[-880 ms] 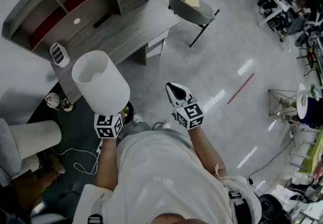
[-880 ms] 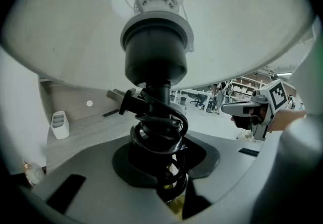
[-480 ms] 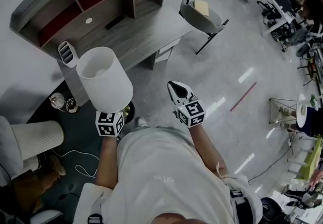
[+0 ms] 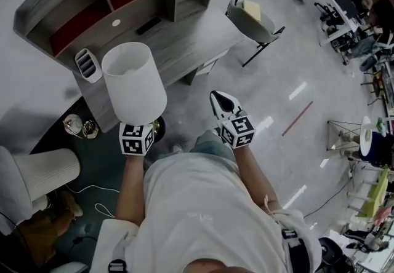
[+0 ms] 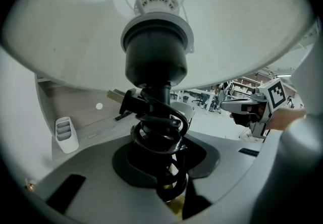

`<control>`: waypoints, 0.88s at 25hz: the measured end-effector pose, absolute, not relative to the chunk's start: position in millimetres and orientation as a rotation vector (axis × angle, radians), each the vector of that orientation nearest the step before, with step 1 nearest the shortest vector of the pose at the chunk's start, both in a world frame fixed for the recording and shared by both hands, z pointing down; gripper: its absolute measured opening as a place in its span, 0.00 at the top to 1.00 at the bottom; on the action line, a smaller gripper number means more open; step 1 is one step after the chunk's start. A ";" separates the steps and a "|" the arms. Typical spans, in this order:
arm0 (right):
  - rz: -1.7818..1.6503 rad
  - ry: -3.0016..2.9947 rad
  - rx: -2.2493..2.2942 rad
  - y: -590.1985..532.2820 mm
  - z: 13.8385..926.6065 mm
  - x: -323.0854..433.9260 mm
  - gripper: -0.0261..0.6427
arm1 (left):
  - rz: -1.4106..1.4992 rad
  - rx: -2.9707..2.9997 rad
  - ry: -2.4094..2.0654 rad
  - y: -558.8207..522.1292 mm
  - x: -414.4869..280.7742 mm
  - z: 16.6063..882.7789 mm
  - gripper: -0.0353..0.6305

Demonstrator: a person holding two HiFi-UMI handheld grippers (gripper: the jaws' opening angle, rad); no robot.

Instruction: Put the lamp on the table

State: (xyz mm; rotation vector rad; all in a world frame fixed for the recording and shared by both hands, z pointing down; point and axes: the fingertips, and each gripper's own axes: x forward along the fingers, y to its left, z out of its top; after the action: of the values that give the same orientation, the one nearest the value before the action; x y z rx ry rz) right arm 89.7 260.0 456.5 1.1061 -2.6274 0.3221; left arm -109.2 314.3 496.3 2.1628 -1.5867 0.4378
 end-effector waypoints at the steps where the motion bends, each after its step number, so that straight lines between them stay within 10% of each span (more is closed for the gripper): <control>1: 0.322 -2.621 1.105 254.7 458.9 86.7 0.92 | 0.434 2.155 -1.588 309.0 -113.4 498.4 0.77; 22: 0.420 -2.665 0.878 31.7 482.7 99.9 0.92 | 0.470 1.915 -1.696 125.5 -95.9 525.2 0.77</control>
State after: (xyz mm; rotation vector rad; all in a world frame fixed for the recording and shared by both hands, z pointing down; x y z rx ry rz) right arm 99.9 31.7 482.7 0.8784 -2.6653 0.4200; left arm -95.9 125.5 525.2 1.9152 -1.6963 0.4703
